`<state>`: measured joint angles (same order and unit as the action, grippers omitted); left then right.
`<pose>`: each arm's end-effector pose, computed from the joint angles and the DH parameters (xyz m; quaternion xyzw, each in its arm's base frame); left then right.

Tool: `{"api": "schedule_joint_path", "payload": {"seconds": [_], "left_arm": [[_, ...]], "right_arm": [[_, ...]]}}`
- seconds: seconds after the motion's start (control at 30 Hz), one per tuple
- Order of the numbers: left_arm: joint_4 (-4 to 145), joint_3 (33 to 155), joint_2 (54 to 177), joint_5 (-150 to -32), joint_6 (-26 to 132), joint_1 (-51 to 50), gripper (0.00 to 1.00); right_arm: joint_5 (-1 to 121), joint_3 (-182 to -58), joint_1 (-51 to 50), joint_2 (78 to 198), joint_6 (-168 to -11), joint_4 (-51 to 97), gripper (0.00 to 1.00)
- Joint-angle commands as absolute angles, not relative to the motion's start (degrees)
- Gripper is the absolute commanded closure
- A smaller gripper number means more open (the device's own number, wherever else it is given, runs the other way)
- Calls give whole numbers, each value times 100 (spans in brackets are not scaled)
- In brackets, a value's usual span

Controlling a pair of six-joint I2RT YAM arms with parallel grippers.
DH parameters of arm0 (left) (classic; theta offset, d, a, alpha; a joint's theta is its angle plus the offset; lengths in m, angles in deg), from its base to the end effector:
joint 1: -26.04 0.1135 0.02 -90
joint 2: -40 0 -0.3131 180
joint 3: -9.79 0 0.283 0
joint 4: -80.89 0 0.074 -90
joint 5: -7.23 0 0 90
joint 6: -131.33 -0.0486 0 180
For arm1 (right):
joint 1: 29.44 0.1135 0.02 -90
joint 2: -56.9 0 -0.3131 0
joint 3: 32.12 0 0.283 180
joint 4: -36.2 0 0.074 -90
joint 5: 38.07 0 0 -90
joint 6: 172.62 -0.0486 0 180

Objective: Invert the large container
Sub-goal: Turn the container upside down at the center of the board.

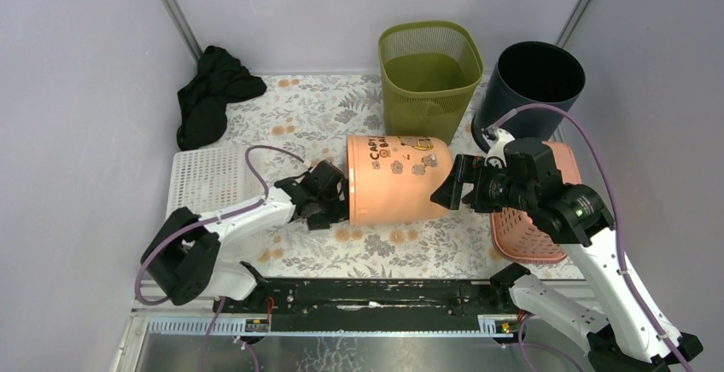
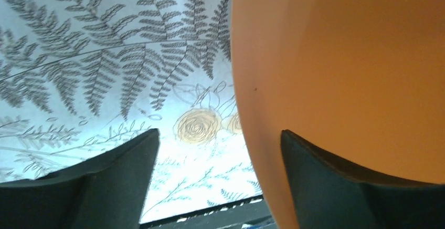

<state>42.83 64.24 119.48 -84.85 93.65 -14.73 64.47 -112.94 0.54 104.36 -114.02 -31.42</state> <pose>0.2069 -0.1807 0.1923 -0.0936 0.9679 -0.1810 0.1472 0.1204 0.0816 0.4314 -0.0402 0.8793 0.3202 0.3503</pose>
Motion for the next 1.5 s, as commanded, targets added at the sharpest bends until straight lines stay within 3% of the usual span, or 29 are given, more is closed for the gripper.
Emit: {"api": "schedule_joint_path", "payload": {"seconds": [0.0, 0.53, 0.73, 0.93, 1.13, 1.47], "left_arm": [[3517, 6701, 11501, -8273, 9374, -1469, 1], [2355, 7060, 9505, -7852, 10360, -1410, 0], [3715, 6815, 8822, -8584, 10835, -1413, 0], [5200, 6480, 8807, -8912, 11423, -1783, 0], [5692, 6614, 9303, -8511, 11671, -2477, 0], [4287, 7026, 8971, -7291, 11932, -2704, 0]], "right_arm": [[6414, -11270, 36, 10414, -11426, -2915, 1], [6515, -11165, 46, 10407, -11415, -2881, 1], [6547, -11167, 42, 10378, -11426, -2901, 1], [6635, -11132, 46, 10357, -11459, -2847, 1], [6859, -10826, 40, 10403, -11547, -2557, 1], [6898, -10402, 37, 10543, -11562, -2235, 1]]}}
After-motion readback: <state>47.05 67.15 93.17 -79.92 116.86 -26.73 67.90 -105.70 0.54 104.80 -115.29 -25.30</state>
